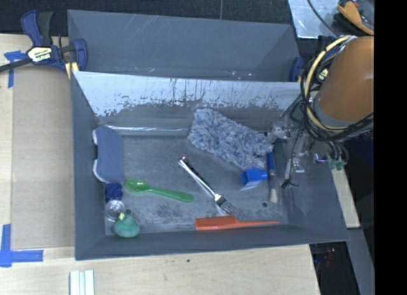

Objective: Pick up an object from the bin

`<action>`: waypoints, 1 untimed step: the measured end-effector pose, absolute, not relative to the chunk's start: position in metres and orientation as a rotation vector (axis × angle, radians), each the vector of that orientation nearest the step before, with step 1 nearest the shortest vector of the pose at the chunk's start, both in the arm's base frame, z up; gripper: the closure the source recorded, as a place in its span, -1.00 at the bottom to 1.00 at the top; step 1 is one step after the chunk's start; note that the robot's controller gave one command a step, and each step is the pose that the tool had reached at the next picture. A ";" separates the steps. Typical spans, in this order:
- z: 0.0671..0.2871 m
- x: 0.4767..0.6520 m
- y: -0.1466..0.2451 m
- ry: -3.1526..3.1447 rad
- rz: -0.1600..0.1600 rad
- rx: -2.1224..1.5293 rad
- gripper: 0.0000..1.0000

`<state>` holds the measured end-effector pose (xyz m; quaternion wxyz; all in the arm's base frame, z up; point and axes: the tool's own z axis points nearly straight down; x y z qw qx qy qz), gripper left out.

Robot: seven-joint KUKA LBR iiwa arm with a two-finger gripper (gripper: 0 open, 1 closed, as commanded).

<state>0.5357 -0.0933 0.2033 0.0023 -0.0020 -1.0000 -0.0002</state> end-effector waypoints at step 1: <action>0.208 0.537 -0.093 -3.146 0.001 0.000 -1.00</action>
Offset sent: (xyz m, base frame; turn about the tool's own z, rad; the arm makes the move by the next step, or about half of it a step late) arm 0.0462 -0.0346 -0.1333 -0.3158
